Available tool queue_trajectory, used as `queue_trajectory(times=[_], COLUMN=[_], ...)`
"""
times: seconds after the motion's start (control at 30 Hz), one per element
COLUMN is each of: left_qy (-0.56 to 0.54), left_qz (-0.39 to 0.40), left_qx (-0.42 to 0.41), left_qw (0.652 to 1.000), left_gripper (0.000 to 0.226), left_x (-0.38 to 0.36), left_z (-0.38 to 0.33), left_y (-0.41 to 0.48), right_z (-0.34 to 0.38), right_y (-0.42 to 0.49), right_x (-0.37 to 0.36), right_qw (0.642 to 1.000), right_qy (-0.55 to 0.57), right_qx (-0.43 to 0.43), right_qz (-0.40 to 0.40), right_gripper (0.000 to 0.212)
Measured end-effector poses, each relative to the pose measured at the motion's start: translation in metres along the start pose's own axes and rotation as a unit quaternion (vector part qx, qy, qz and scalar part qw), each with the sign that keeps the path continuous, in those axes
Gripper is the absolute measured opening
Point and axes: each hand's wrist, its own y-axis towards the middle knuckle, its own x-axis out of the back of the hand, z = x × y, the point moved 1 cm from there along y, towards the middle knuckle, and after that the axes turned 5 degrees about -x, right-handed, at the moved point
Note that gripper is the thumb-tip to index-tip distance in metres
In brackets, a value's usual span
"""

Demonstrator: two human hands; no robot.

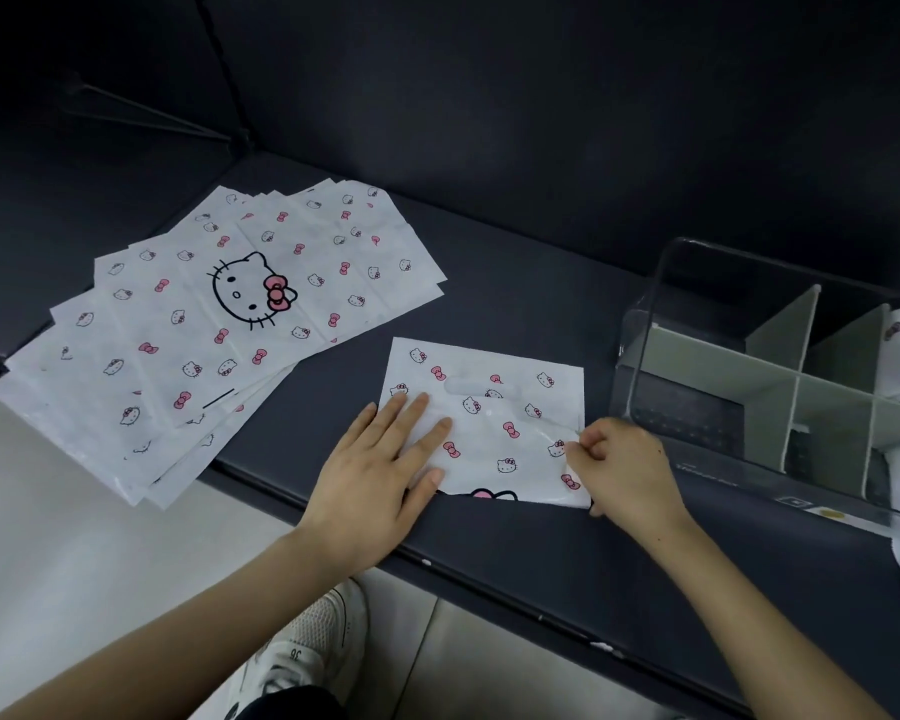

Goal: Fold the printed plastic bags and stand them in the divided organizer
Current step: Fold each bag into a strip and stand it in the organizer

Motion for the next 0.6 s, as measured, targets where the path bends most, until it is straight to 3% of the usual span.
queue_trajectory(times=[0.6], left_qy=[0.002], left_qz=[0.004], left_qx=[-0.018], left_qw=[1.0], left_gripper=[0.054], left_x=[-0.009], left_z=[0.0], left_y=[0.004], right_z=[-0.012], right_y=[0.001], right_x=[0.002], right_qw=[0.999], right_qy=[0.029], right_qx=[-0.013], right_qz=[-0.025], right_gripper=[0.017])
